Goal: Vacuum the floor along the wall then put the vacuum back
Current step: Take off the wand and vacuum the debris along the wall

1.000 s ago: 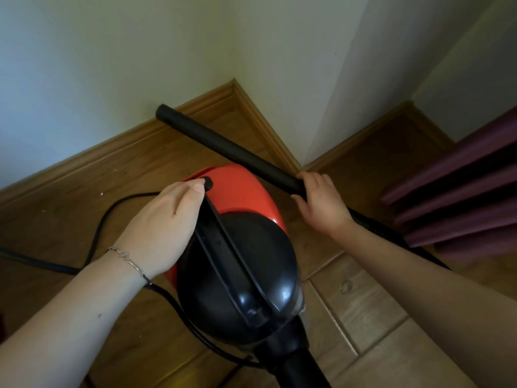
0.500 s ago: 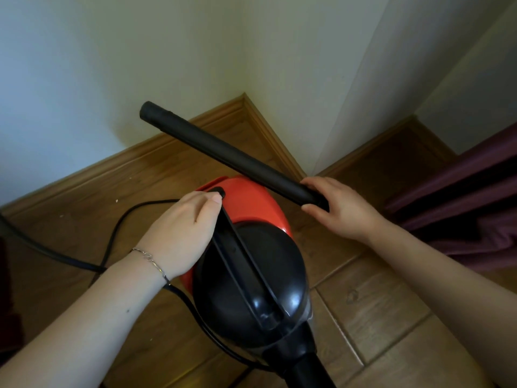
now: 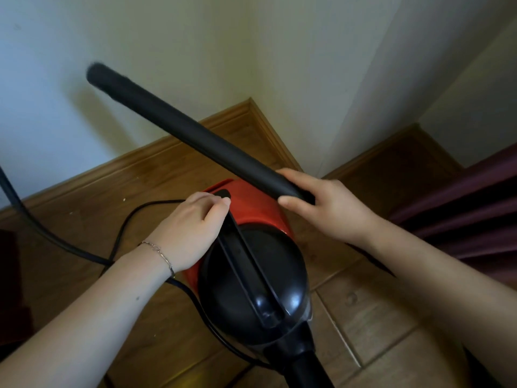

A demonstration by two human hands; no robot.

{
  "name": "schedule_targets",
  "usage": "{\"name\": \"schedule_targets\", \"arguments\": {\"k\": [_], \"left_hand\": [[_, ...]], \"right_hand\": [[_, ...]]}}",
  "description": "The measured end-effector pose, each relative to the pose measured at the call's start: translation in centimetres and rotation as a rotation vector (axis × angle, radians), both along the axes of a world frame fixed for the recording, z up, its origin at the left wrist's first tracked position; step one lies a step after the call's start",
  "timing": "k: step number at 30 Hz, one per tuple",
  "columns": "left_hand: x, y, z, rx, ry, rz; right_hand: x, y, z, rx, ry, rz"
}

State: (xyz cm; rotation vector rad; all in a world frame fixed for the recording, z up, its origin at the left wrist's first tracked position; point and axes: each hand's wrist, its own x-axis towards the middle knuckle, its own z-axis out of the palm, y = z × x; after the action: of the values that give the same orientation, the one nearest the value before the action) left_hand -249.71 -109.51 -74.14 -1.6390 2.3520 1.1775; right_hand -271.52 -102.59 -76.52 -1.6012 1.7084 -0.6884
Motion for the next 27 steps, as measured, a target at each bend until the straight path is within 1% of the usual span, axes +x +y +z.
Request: {"name": "schedule_targets", "arguments": {"k": [3, 6, 7, 10, 12, 16, 19, 22, 27], "left_hand": [[-0.1, 0.0, 0.3, 0.008, -0.028, -0.013], [-0.4, 0.0, 0.6, -0.001, -0.032, -0.022], [-0.5, 0.0, 0.6, 0.001, -0.027, -0.019], [-0.4, 0.0, 0.4, -0.003, -0.037, -0.029], [-0.3, -0.1, 0.2, -0.025, -0.058, -0.05], [-0.2, -0.3, 0.3, -0.008, -0.088, -0.046], [-0.1, -0.5, 0.4, 0.003, -0.127, -0.047], [0.0, -0.6, 0.5, 0.0, -0.135, -0.061], [0.0, -0.5, 0.9, -0.031, -0.167, -0.132]], "right_hand": [[0.5, -0.8, 2.4, 0.003, 0.019, 0.021], [0.7, 0.3, 3.6, 0.079, 0.21, 0.089], [1.1, 1.0, 3.9, 0.087, 0.234, 0.095], [2.5, 2.8, 4.4, 0.086, 0.11, 0.063], [2.8, 3.5, 4.6, 0.092, 0.114, 0.058], [1.5, 4.8, 4.1, 0.1, 0.305, 0.052], [-0.1, 6.2, 3.3, 0.163, 0.362, 0.01], [-0.9, 7.2, 2.6, 0.262, 0.343, -0.012], [-1.8, 7.5, 2.5, 0.301, 0.191, -0.053]]}}
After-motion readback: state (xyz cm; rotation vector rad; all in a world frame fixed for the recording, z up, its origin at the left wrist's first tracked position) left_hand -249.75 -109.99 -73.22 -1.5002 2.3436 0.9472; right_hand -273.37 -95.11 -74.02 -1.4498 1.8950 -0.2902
